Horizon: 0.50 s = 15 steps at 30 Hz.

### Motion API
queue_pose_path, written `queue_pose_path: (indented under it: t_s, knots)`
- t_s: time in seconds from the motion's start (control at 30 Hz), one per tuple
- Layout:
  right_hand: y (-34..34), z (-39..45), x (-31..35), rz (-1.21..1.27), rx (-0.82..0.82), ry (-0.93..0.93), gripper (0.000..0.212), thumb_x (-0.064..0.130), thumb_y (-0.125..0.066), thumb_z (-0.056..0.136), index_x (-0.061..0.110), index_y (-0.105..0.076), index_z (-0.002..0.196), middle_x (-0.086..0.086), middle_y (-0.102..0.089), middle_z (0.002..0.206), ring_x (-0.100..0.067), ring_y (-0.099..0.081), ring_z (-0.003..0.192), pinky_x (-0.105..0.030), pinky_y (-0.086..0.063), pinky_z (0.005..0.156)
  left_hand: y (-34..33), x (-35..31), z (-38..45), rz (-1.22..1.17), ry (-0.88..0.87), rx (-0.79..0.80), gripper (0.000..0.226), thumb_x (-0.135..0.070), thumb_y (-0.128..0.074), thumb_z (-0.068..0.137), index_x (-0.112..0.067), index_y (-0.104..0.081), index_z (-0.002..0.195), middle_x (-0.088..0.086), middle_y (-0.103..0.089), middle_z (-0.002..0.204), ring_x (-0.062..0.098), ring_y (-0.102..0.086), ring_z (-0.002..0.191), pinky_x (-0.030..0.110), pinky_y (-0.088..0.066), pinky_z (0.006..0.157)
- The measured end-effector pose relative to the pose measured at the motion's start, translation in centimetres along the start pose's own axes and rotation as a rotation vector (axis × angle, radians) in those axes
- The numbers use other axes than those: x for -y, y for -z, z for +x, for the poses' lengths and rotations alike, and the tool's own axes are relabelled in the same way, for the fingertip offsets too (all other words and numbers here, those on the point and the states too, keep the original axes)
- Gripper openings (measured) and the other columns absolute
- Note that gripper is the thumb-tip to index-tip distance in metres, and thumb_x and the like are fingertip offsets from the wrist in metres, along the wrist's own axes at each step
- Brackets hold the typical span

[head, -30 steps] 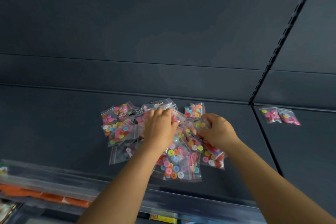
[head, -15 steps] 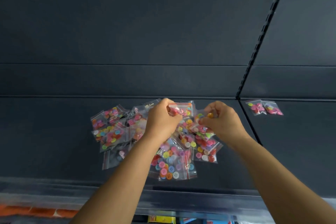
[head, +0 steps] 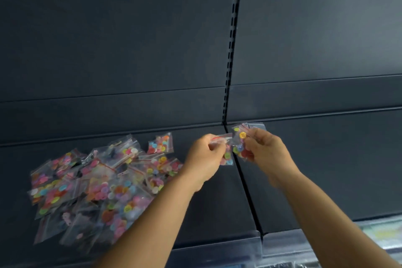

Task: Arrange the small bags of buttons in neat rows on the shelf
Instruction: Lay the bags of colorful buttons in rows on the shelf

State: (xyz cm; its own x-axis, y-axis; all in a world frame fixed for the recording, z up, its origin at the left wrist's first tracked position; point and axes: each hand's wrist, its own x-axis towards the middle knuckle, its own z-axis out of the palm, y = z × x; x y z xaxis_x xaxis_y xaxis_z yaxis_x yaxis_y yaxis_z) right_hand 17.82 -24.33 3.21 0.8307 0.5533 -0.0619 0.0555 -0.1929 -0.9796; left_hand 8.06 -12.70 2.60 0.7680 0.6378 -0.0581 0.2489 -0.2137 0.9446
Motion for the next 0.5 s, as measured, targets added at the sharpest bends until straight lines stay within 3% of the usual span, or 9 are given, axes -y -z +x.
queue_pose_path:
  t_s: [0.1, 0.23, 0.3, 0.37, 0.5]
  knots:
    - [3.6, 1.1, -1.1, -0.017, -0.037, -0.007, 0.022, 0.004, -0.051, 0.09, 0.02, -0.066, 0.092, 0.004, -0.069, 0.065, -0.006, -0.059, 0.054, -0.03, -0.051, 0.064, -3.8, -1.1, 0.8, -0.083, 0.044, 0.019, 0.013, -0.016, -0.054, 0.091, -0.027, -0.061, 0.09, -0.005, -0.071, 0.089, 0.005, -0.067, 0.073, 0.018, -0.052, 0.065]
    - [8.5, 3.2, -2.6, -0.066, -0.127, -0.029, 0.011, 0.011, -0.064, 0.082, 0.015, -0.063, 0.091, 0.0, -0.07, 0.066, -0.011, -0.06, 0.055, -0.037, -0.053, 0.068, -8.5, -2.2, 2.0, -0.149, 0.074, -0.009, 0.011, -0.009, -0.056, 0.089, -0.016, -0.064, 0.093, -0.005, -0.072, 0.078, 0.003, -0.066, 0.062, 0.016, -0.052, 0.056]
    - [10.7, 4.4, -3.4, -0.138, -0.161, -0.013, 0.007, 0.013, -0.062, 0.082, 0.019, -0.065, 0.08, 0.003, -0.066, 0.058, -0.009, -0.057, 0.051, -0.032, -0.049, 0.063, -10.7, -2.7, 2.9, -0.135, 0.052, -0.021, 0.012, -0.008, -0.055, 0.09, -0.015, -0.064, 0.093, -0.005, -0.072, 0.075, 0.004, -0.066, 0.062, 0.015, -0.051, 0.054]
    - [12.6, 5.7, -4.2, -0.228, -0.183, -0.003, 0.012, 0.015, -0.059, 0.084, 0.021, -0.066, 0.076, 0.005, -0.064, 0.056, -0.008, -0.056, 0.052, -0.027, -0.045, 0.059, -12.9, -3.2, 4.0, -0.1, 0.032, -0.019, 0.015, -0.005, -0.054, 0.09, -0.015, -0.063, 0.096, -0.004, -0.071, 0.075, 0.008, -0.067, 0.067, 0.024, -0.057, 0.062]
    - [15.3, 8.3, -5.8, -0.344, -0.203, 0.008, 0.009, 0.017, -0.059, 0.087, 0.02, -0.064, 0.093, 0.01, -0.067, 0.072, -0.005, -0.06, 0.057, -0.019, -0.041, 0.053, -17.0, -3.3, 5.8, 0.075, -0.009, -0.053, 0.019, -0.006, -0.058, 0.087, -0.025, -0.054, 0.089, -0.009, -0.067, 0.078, 0.007, -0.066, 0.07, 0.021, -0.054, 0.061]
